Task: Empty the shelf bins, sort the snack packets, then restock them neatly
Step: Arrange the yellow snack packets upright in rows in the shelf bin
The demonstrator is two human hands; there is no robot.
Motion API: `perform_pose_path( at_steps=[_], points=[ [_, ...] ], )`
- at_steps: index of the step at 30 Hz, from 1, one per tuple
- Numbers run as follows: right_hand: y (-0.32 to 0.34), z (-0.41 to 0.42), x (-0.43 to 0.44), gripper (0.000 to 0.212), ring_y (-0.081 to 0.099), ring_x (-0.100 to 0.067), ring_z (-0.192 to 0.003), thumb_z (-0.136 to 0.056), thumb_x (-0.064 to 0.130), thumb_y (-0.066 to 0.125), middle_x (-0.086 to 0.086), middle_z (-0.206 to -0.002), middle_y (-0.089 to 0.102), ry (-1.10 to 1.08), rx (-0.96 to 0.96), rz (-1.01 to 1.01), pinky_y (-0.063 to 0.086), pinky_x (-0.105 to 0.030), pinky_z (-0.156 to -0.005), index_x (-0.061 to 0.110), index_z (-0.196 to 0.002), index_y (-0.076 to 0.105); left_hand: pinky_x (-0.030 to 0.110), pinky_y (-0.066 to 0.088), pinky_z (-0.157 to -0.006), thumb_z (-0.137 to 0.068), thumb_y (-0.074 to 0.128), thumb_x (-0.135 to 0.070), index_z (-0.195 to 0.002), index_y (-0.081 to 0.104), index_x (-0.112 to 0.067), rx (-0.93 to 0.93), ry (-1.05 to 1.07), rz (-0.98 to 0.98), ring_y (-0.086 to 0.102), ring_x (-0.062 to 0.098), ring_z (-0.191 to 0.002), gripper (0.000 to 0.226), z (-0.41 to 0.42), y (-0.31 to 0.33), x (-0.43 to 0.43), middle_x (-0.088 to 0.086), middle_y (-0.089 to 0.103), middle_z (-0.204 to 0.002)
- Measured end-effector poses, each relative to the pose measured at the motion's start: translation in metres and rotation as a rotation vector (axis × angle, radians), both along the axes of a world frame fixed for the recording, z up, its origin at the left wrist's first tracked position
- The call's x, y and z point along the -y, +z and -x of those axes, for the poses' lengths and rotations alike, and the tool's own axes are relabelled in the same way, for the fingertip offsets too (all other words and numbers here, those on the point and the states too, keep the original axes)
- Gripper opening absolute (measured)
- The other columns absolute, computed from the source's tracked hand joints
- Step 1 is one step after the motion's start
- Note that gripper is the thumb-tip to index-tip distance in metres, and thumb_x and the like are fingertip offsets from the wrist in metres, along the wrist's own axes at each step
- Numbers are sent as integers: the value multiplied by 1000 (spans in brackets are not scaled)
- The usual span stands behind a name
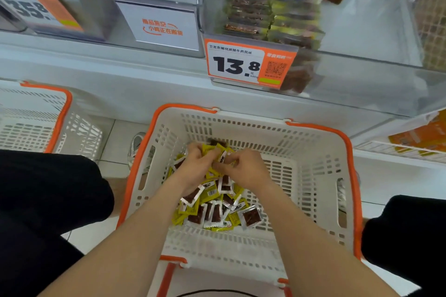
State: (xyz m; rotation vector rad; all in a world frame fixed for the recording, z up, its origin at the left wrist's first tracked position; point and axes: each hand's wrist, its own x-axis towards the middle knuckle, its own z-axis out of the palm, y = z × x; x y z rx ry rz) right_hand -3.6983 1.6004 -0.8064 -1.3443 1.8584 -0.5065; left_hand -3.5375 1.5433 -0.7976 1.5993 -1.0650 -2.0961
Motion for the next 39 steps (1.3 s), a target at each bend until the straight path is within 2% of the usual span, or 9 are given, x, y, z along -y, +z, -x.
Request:
perform_pose_path(
  at_steps=[4,9,14,18,22,26,29,36,39],
  points=[
    [-4,-11,15,41,56,-7,-54,-83,64,74,3,-59,63,195,-27,-44,44,-29,-55,25,-73,78,50,58,-97,-83,74,-26,-143,48,-6,61,-101,36,72,30,-108,68,-18,-12,6,11,74,-112],
    [-35,-11,5,28,72,-23,-97,-93,11,63,-6,-94,77,-19,52,-146,57,-31,-81,11,-118,75,55,63,-87,-105,51,-5,-122,61,-38,88,93,81,69,33,-113,38,-31,-12,25,15,67,-124],
    [-67,-40,-13,64,59,-23,-110,-80,32,83,-2,-124,55,236,-22,-180,54,-39,-86,26,-137,55,51,65,-81,-105,49,-4,-113,65,-29,119,70,100,61,33,-119,31,-34,-12,25,8,57,-139],
    [-81,-54,-16,44,56,-27,-103,-80,35,88,-5,-117,52,319,-184,-191,55,-45,-84,20,-114,64,54,64,-84,-105,51,-5,-118,65,-20,89,64,35,61,28,-99,24,-37,-13,20,13,61,-123],
    [-73,-34,-7,15,66,-13,-74,-86,25,83,4,-80,69,-47,138,-170,55,-32,-67,18,-91,71,58,58,-92,-103,54,-2,-116,66,-21,29,113,-48,65,30,-96,27,-40,-15,18,13,68,-107],
    [-51,-2,5,19,75,-19,-96,-94,19,74,6,-99,79,-601,549,-152,62,-39,-89,23,-113,76,55,56,-96,-99,49,0,-111,66,-25,-61,237,-146,66,31,-99,32,-34,-11,16,13,67,-108],
    [-32,-9,12,21,74,-29,-106,-93,16,76,-5,-106,80,-574,839,-183,60,-48,-96,19,-114,78,49,57,-87,-96,51,-3,-116,60,-22,-182,202,-189,66,31,-98,29,-25,-5,13,14,66,-112],
    [-48,-21,4,32,67,-13,-83,-82,21,82,-3,-99,73,-629,612,-170,53,-27,-72,26,-113,76,52,64,-83,-103,59,-6,-115,67,-25,-66,172,0,69,38,-106,24,-17,-11,10,22,61,-133],
    [-77,5,-7,35,70,-21,-95,-87,13,65,-3,-108,74,-505,85,-191,55,-31,-80,21,-120,73,49,64,-80,-103,54,-4,-108,67,-31,-26,163,83,52,34,-99,31,-17,-13,15,19,53,-129]
  ],
)
